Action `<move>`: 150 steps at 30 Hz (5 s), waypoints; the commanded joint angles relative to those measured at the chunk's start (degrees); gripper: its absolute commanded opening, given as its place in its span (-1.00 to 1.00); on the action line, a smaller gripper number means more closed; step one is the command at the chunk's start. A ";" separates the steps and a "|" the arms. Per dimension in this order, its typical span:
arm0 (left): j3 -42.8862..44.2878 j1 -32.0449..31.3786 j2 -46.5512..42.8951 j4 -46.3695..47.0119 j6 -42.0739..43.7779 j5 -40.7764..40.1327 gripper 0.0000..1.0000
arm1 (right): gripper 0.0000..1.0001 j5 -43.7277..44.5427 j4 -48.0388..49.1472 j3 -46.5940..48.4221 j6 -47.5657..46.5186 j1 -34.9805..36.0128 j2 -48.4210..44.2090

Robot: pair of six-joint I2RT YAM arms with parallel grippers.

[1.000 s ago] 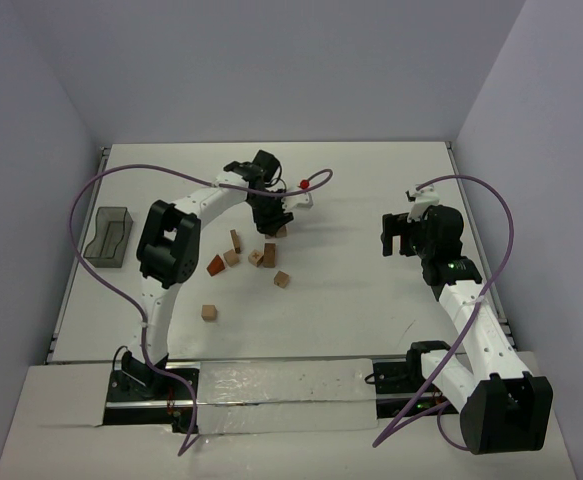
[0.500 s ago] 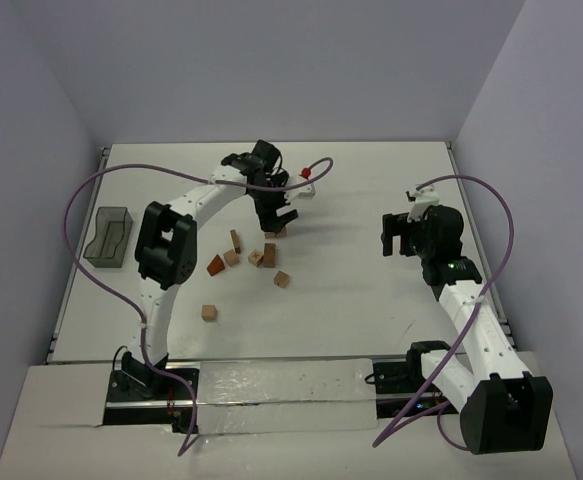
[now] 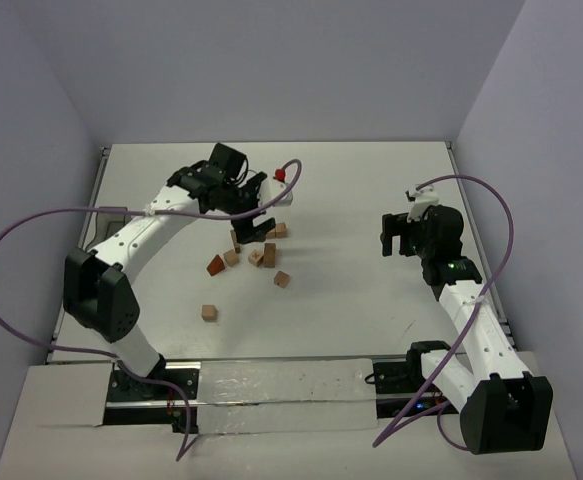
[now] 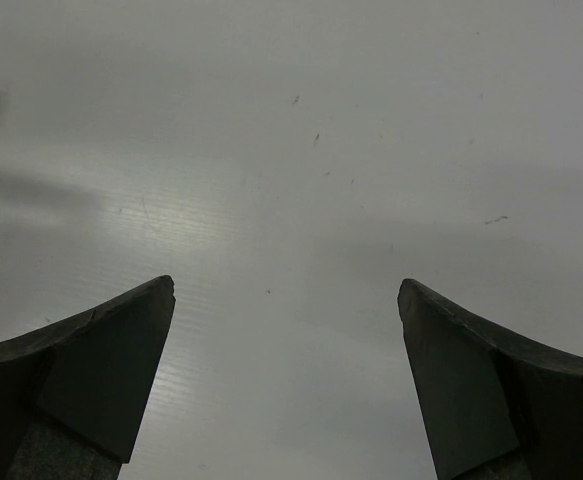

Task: Build the wood block tower

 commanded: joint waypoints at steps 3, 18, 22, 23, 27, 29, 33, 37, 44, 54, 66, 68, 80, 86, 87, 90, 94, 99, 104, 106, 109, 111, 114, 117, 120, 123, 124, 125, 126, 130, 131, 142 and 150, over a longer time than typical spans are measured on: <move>-6.43 0.46 -0.58 1.52 2.68 5.56 0.85 | 0.99 -0.94 0.67 2.38 0.61 0.42 0.45; 0.50 4.78 10.62 1.45 3.27 -12.81 0.85 | 0.99 -0.56 0.67 2.24 0.44 0.42 0.76; 6.07 5.21 15.35 -1.88 4.35 -16.55 0.89 | 0.99 -0.54 0.58 2.27 0.44 0.42 0.68; 7.35 5.15 16.57 -2.74 4.72 -17.47 0.90 | 0.99 -0.48 0.58 2.21 0.44 0.42 0.62; 11.84 5.18 21.11 -6.01 5.97 -19.91 0.91 | 0.99 -0.39 0.54 2.21 0.35 0.42 0.57; 14.06 5.23 22.66 -7.43 6.57 -20.13 0.91 | 0.99 -0.30 0.58 2.13 0.33 0.42 0.53; 17.66 5.14 25.44 -11.35 7.45 -19.46 0.91 | 0.99 -0.21 0.58 2.15 0.20 0.42 0.56; 20.18 5.14 27.50 -15.46 8.18 -18.91 0.90 | 0.99 -0.21 0.58 2.26 0.17 0.42 0.85; 21.73 5.06 29.45 -19.55 8.25 -17.92 0.90 | 0.99 -0.21 0.73 2.13 0.17 0.42 0.97; 21.07 4.50 30.58 -20.46 6.95 -17.97 0.89 | 0.99 -0.30 0.69 2.29 0.26 0.42 1.34; 20.94 4.16 31.95 -19.29 4.51 -20.04 0.78 | 0.99 -0.21 0.76 2.28 0.33 0.42 1.32; 21.02 4.09 32.27 -19.39 4.14 -20.09 0.77 | 0.99 -0.16 0.76 2.26 0.26 0.42 1.22; 20.90 4.00 32.50 -19.41 3.25 -19.83 0.36 | 0.99 0.02 0.81 2.29 0.35 0.42 1.02; 19.71 4.00 29.95 -18.15 2.97 -18.47 -0.02 | 0.99 -0.06 0.66 2.13 0.72 0.42 0.62; 18.53 4.00 28.47 -16.98 2.97 -17.38 -0.11 | 0.99 -0.45 0.50 2.29 1.03 0.42 0.62; 14.51 4.05 22.98 -13.09 2.07 -15.18 -0.22 | 0.99 -0.96 -0.45 3.53 1.91 0.42 0.21; 10.75 5.07 15.83 -8.97 0.65 -6.99 -0.29 | 0.99 -2.47 -2.94 6.37 1.76 0.57 -1.20; 5.89 8.35 4.91 -5.14 -1.86 11.09 -0.42 | 0.99 -5.92 -7.43 12.84 -3.84 1.49 -3.13; 2.50 10.70 -0.66 -7.19 -3.44 32.62 -0.47 | 0.99 -14.58 -13.33 19.33 -17.29 2.69 -4.68; 2.08 11.03 -1.65 -13.74 1.62 38.58 -0.49 | 0.97 -19.08 -15.01 20.69 -25.81 3.32 -6.45; 2.49 11.03 -2.16 -24.60 14.31 46.66 -0.48 | 0.91 -27.55 -20.56 22.52 -38.64 6.36 -8.32; 2.56 10.98 -2.54 -30.53 19.57 48.55 -0.48 | 0.85 -29.89 -26.18 24.92 -47.94 10.60 -8.05; -0.76 10.56 -5.59 -31.81 25.98 48.60 -0.48 | 0.78 -31.91 -33.71 30.78 -57.34 17.51 -5.10; -3.32 9.55 -8.88 -31.87 29.52 48.75 -0.49 | 0.71 -34.64 -36.30 35.85 -55.59 24.13 -0.98; -4.72 8.32 -11.38 -31.94 30.68 49.56 -0.49 | 0.67 -37.35 -34.82 37.92 -51.69 28.08 1.38; -5.94 6.43 -13.27 -32.03 30.78 50.18 -0.49 | 0.63 -36.09 -30.10 36.26 -51.26 35.05 1.13; -6.28 5.42 -13.72 -32.03 30.59 50.30 -0.49 | 0.62 -35.35 -29.12 35.78 -52.01 37.49 1.10; -6.73 4.33 -14.19 -32.03 30.36 50.49 -0.49 | 0.61 -34.72 -28.32 35.43 -52.75 39.97 1.21; -7.26 3.26 -14.64 -32.03 30.21 50.66 -0.49 | 0.60 -34.58 -28.46 35.77 -53.38 41.65 1.74; -7.79 -0.89 -15.28 -31.96 30.15 51.38 -0.49 | 0.58 -34.93 -33.24 40.27 -56.88 48.51 5.92; -7.87 -1.68 -15.41 -31.94 30.13 51.47 -0.49 | 0.58 -34.82 -34.50 41.28 -58.34 49.57 6.92; -9.23 -6.98 -13.65 -32.03 31.10 50.45 -0.48 | 0.44 -30.62 -40.73 41.85 -66.27 56.84 12.66; -8.45 -7.50 -12.23 -32.11 31.71 50.97 -0.48 | 0.40 -26.03 -37.85 41.05 -65.06 59.00 16.05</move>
